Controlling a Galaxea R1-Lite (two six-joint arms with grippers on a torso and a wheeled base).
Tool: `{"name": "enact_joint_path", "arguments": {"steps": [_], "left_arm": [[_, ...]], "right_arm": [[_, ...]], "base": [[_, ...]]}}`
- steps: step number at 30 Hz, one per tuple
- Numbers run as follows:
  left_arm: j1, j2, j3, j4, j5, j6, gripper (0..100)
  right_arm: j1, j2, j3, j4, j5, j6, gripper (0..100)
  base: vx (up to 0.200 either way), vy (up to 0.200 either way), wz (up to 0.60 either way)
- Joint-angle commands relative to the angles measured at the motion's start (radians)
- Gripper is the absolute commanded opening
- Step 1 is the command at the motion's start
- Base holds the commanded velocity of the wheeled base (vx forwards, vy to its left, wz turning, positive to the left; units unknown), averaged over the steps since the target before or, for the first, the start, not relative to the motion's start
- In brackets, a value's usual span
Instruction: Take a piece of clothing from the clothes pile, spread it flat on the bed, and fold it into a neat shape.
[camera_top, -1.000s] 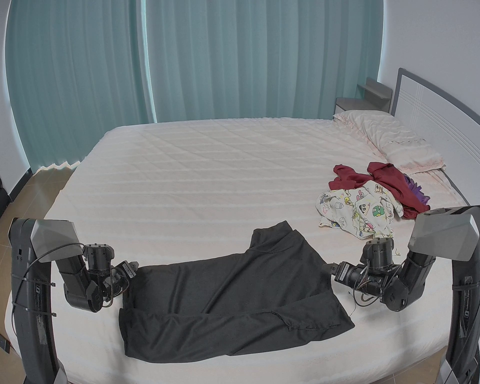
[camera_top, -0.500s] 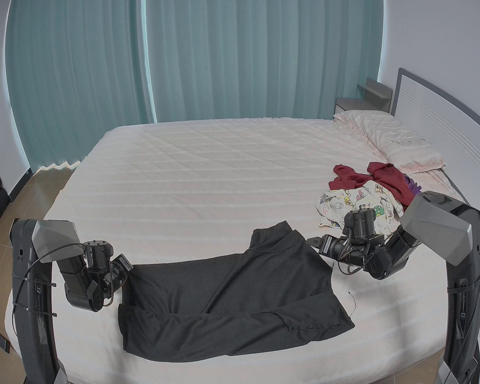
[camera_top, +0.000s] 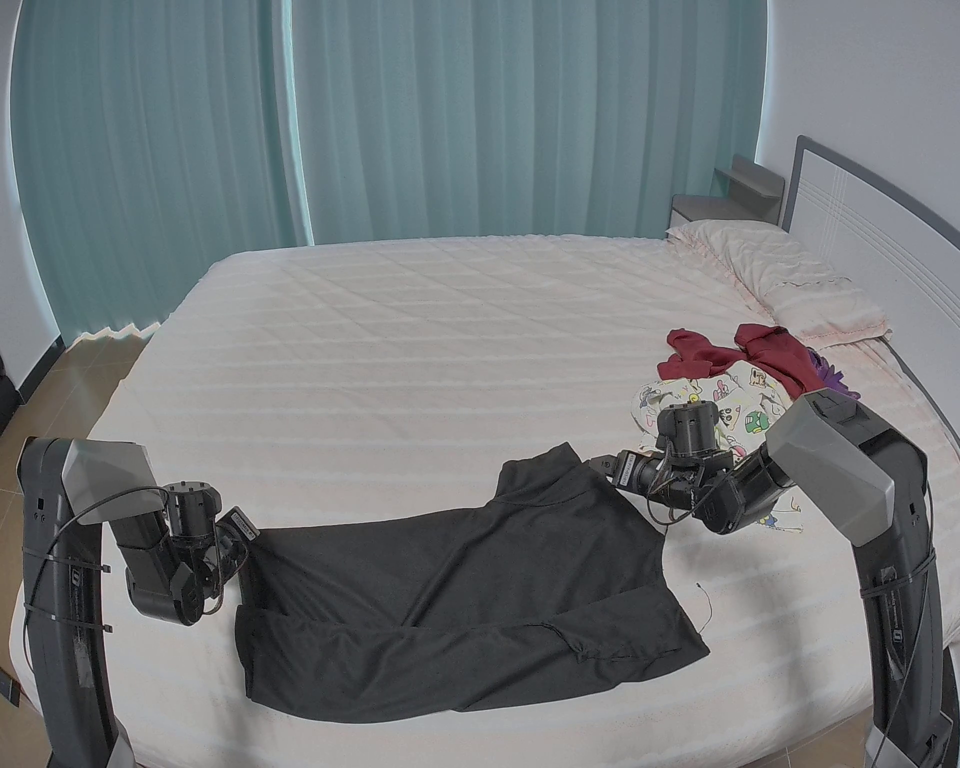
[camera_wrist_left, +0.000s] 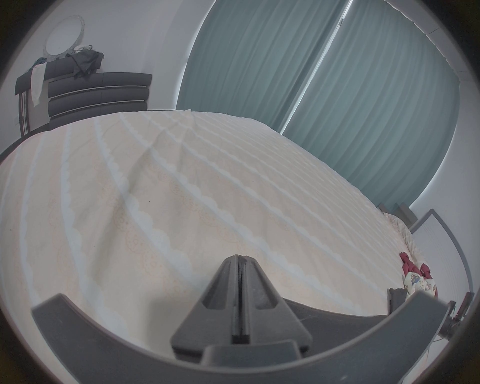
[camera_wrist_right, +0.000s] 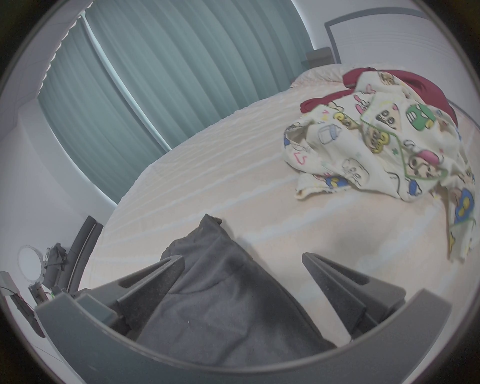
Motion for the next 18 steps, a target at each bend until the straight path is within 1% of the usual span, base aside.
{"name": "enact_joint_path", "arguments": {"steps": [1,3,4,6,8,10,12,18], "left_arm": [[0.001,0.002,0.018,-0.001,0.001,-0.001,0],[0.001,0.0,0.026,-0.001,0.0,-0.002,0],[0.0,-0.001,0.032,-0.001,0.0,-0.002,0],[0.0,-0.003,0.039,-0.001,-0.002,-0.002,0],[0.0,-0.003,0.043,-0.001,-0.002,-0.004,0],[-0.005,-0.001,0.058,-0.001,-0.003,-0.004,0],[-0.005,-0.003,0.058,-0.001,-0.006,-0.004,0],[-0.005,0.0,0.058,-0.001,-0.006,-0.004,0]], "right_arm": [[0.004,0.094,-0.132,0.054,0.003,-0.05,100],[0.004,0.109,-0.148,0.054,0.009,-0.085,100],[0.004,0.125,-0.161,0.047,0.022,-0.122,100],[0.004,0.149,-0.187,0.043,0.037,-0.165,100],[0.004,0.154,-0.195,0.043,0.042,-0.173,100],[0.016,0.157,-0.197,0.04,0.089,-0.182,100],[0.022,0.161,-0.201,0.034,0.108,-0.183,100],[0.028,0.191,-0.232,0.027,0.108,-0.182,100]], "base": [[0.0,0.0,0.0],[0.0,0.0,0.0],[0.0,0.0,0.0],[0.0,0.0,0.0],[0.0,0.0,0.0],[0.0,0.0,0.0],[0.0,0.0,0.0],[0.0,0.0,0.0]]}}
